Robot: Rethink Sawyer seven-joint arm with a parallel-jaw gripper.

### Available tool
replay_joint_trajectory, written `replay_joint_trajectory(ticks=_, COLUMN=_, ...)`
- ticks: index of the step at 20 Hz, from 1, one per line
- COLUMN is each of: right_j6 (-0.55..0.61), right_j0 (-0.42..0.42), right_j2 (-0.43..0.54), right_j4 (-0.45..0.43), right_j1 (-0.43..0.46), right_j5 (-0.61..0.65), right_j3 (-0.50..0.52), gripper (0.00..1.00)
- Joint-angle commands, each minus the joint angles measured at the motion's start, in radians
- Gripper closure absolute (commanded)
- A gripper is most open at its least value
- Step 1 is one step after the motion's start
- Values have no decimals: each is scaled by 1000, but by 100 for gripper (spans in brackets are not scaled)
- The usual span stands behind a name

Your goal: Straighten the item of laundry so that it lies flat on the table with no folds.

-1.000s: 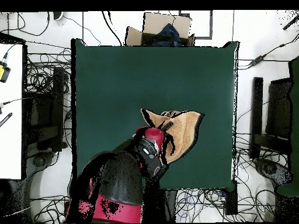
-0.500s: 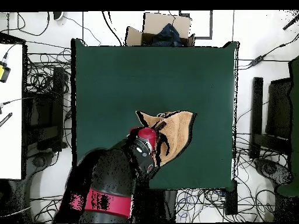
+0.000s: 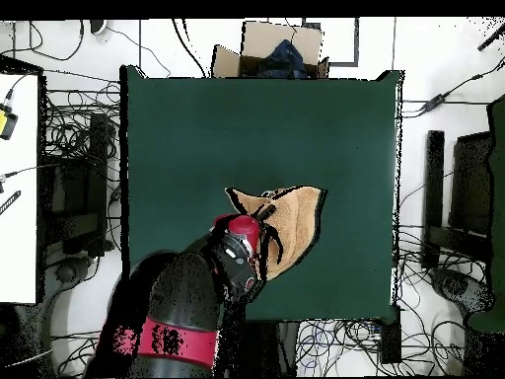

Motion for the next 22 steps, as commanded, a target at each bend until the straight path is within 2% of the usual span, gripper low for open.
replay_joint_trajectory(ticks=1, right_j6=98, right_j0=13, right_j2=15, right_j4=-70, right_j1=28, right_j5=-44, right_j3=106, gripper=100)
replay_joint_trajectory(ticks=12, right_j6=110, right_j0=31, right_j2=8, right_j4=-76, right_j1=43, right_j5=-24, right_j3=92, gripper=100)
replay_joint_trajectory(ticks=14, right_j6=109, right_j0=23, right_j2=11, right_j4=-56, right_j1=42, right_j5=-10, right_j3=95, gripper=100)
replay_joint_trajectory(ticks=15, right_j6=117, right_j0=30, right_j2=5, right_j4=-62, right_j1=47, right_j5=-1, right_j3=92, gripper=0)
replay_joint_trajectory(ticks=19, right_j6=85, right_j0=21, right_j2=20, right_j4=-49, right_j1=41, right_j5=0, right_j3=95, gripper=0)
replay_joint_trajectory(ticks=20, right_j6=60, right_j0=12, right_j2=35, right_j4=-52, right_j1=26, right_j5=-36, right_j3=101, gripper=0)
replay_joint_trajectory(ticks=22, right_j6=94, right_j0=36, right_j2=18, right_j4=-68, right_j1=42, right_j5=-7, right_j3=80, gripper=0)
